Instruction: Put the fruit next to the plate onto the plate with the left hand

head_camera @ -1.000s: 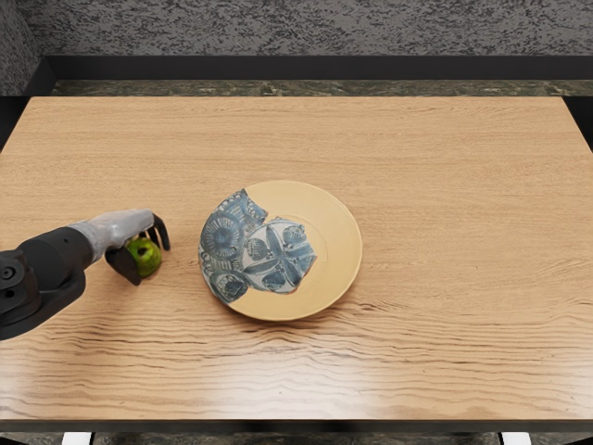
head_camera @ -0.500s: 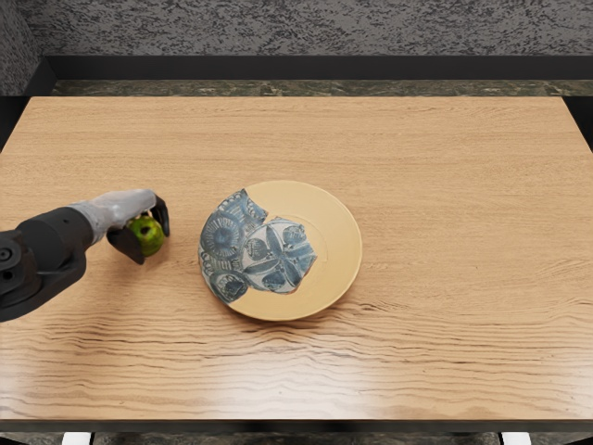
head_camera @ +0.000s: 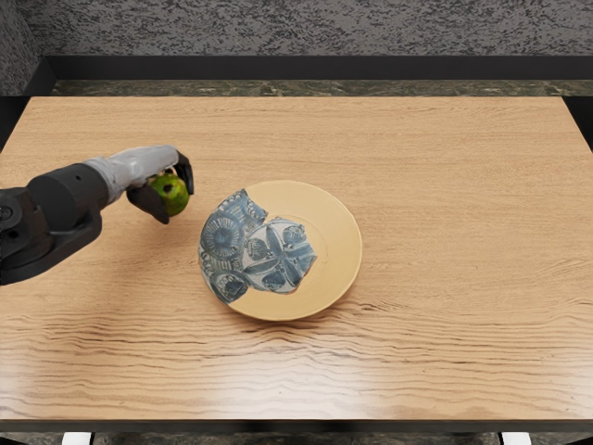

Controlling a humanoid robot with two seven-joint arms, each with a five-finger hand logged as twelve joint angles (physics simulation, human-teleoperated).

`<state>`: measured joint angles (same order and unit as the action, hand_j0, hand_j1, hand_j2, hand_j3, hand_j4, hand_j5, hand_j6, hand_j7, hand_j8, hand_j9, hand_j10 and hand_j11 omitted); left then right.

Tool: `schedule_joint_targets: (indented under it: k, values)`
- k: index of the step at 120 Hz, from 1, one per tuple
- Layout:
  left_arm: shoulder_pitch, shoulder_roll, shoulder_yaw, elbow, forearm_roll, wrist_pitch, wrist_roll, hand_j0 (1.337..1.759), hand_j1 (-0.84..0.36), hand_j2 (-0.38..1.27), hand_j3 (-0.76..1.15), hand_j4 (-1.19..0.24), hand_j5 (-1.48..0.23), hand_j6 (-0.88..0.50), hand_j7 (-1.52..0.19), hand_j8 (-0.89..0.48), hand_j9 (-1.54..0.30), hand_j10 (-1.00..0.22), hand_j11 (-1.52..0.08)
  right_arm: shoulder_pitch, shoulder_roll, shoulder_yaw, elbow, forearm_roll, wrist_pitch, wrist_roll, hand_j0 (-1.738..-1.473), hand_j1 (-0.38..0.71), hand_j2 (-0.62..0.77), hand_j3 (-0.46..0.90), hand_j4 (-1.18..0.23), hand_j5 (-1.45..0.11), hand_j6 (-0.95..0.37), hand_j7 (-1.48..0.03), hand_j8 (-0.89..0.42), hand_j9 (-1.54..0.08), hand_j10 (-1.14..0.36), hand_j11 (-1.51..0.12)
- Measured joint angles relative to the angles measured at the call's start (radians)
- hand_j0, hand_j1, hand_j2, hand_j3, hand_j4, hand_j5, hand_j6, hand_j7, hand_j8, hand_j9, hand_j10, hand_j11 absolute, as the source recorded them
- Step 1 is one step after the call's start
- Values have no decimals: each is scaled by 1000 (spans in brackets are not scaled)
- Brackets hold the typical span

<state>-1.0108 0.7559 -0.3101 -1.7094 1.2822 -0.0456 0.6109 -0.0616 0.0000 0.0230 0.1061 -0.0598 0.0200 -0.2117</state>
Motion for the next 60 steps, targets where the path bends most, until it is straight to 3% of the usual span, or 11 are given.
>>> schedule_joint_targets:
  k: [60]
  values:
    - [3, -148, -63, -2, -13, -70, 0, 1651, -296, 296, 0, -614, -944, -360, -885, -251, -898, -376, -889, 0, 0, 0, 0, 0, -3, 1, -1658, -349, 0, 0, 0, 0, -1, 0, 0, 0, 0, 0]
